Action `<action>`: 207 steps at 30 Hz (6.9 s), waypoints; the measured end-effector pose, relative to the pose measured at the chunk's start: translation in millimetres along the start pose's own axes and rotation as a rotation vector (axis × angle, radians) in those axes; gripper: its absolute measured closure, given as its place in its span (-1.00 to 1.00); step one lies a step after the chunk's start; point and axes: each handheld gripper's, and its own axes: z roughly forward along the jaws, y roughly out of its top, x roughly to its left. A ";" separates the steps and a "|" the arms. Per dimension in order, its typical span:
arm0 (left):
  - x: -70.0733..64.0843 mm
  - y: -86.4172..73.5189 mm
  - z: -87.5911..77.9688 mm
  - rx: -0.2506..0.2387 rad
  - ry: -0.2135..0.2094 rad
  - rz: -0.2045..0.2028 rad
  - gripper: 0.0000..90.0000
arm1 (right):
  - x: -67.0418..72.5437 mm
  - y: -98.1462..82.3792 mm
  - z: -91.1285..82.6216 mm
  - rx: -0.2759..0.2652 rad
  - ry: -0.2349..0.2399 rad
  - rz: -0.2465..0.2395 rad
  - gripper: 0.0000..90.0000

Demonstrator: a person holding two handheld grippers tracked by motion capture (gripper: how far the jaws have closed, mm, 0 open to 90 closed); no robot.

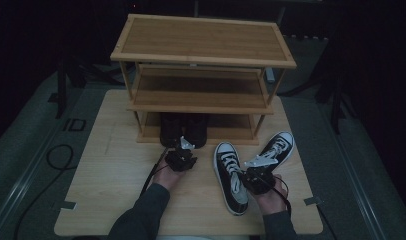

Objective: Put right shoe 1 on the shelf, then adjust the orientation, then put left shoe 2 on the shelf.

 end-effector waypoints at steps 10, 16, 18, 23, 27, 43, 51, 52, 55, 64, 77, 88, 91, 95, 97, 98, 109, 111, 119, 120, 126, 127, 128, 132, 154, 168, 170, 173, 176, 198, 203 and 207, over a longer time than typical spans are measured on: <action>-0.4 -0.2 -0.2 0.001 0.000 0.002 0.60 | 6.2 5.3 -2.9 0.090 -0.052 -0.050 0.81; -0.7 -0.2 -0.3 0.001 0.000 0.002 0.60 | 5.9 10.4 1.1 0.167 -0.054 -0.050 0.81; -0.8 -0.2 -0.3 0.001 0.001 0.002 0.60 | 5.4 13.3 4.8 0.196 -0.052 -0.056 0.80; -0.7 -0.2 -0.3 0.001 0.000 0.002 0.60 | 5.2 20.3 11.2 0.259 -0.053 -0.073 0.77; -0.8 -0.3 -0.4 0.001 0.000 0.002 0.60 | 4.3 24.9 17.7 0.295 -0.045 -0.093 0.76; -0.2 -0.4 -0.4 0.001 -0.003 0.005 0.60 | -15.1 35.4 13.0 0.288 -0.006 -0.089 0.94; -0.3 -0.9 -0.7 0.000 -0.005 0.007 0.60 | -16.7 41.1 5.9 0.276 -0.006 -0.106 0.94; -0.2 -0.9 -0.7 0.000 -0.006 0.007 0.60 | -16.7 41.4 4.3 0.272 -0.002 -0.106 0.94; 0.3 -1.0 -0.8 0.000 -0.008 0.003 0.60 | -16.9 42.4 -0.6 0.268 0.005 -0.112 0.94; -0.1 -1.2 -0.7 -0.002 -0.006 0.002 0.60 | -17.4 48.7 -13.9 0.244 0.041 -0.146 0.94; -0.6 -1.7 -0.8 -0.007 -0.008 0.001 0.60 | -23.7 64.5 -35.6 0.199 0.061 -0.164 0.94; -0.7 -1.8 -0.7 -0.008 -0.006 0.002 0.61 | -29.8 79.4 -47.8 0.181 0.079 -0.182 0.94; -0.6 -1.9 -0.8 -0.008 -0.007 0.000 0.60 | -28.6 81.3 -47.8 0.178 0.080 -0.190 0.94; -0.9 -1.9 -0.9 -0.006 -0.007 0.005 0.61 | -28.8 83.1 -47.9 0.174 0.092 -0.195 0.94; -0.7 -1.9 -0.9 -0.006 -0.009 0.003 0.60 | -29.4 84.4 -48.9 0.170 0.098 -0.197 0.94; -0.7 -1.9 -0.9 -0.006 -0.009 0.001 0.61 | -30.5 85.7 -50.2 0.166 0.106 -0.194 0.94; -1.5 -1.7 -0.9 -0.004 -0.008 0.004 0.60 | -37.0 91.5 -55.5 0.151 0.131 -0.181 0.94; -1.8 -1.7 -0.9 -0.004 -0.011 0.003 0.61 | -37.2 93.0 -57.3 0.149 0.134 -0.181 0.94; -2.0 -1.9 -0.8 -0.006 -0.014 0.003 0.61 | -38.9 101.0 -62.9 0.134 0.144 -0.195 0.94; -2.1 -1.9 -0.8 -0.007 -0.013 0.003 0.61 | -38.9 101.0 -62.9 0.134 0.144 -0.195 0.94; -2.2 -2.1 -0.8 -0.009 -0.014 0.001 0.61 | -42.1 108.2 -66.1 0.123 0.159 -0.194 0.94; -2.1 -2.0 -0.8 -0.008 -0.014 0.001 0.61 | -43.5 110.6 -67.3 0.117 0.166 -0.195 0.94; -2.0 -1.8 -0.9 -0.006 -0.014 0.004 0.61 | -43.7 111.9 -68.1 0.117 0.169 -0.194 0.94; -1.8 -1.7 -0.9 -0.006 -0.014 0.004 0.61 | -43.7 116.3 -70.4 0.108 0.171 -0.198 0.94; -1.7 -1.3 -1.0 0.004 -0.015 0.013 0.61 | -34.0 163.1 -83.4 0.044 0.202 -0.232 0.94; -2.0 -1.3 -0.9 -0.001 -0.017 0.008 0.61 | -31.6 183.9 -89.2 0.016 0.208 -0.240 0.94; -2.1 -1.3 -0.8 -0.001 -0.015 0.007 0.61 | -31.4 186.7 -91.6 0.008 0.207 -0.238 0.94; -2.1 -1.2 -0.8 -0.001 -0.015 0.008 0.61 | -32.8 194.1 -92.8 -0.006 0.204 -0.230 0.94; -2.0 -1.1 -0.8 -0.001 -0.016 0.008 0.61 | -34.8 200.3 -90.4 -0.013 0.191 -0.223 0.94; -2.0 -1.3 -0.8 -0.002 -0.017 0.007 0.61 | -41.6 238.1 -52.1 -0.050 0.067 -0.084 0.94; -2.2 -1.2 -0.7 -0.003 -0.019 -0.001 0.60 | -41.5 237.5 -40.1 -0.040 -0.012 -0.080 0.93; -5.2 -0.2 0.2 -0.002 -0.031 -0.003 0.60 | -41.0 235.2 -38.4 -0.028 -0.022 -0.086 0.92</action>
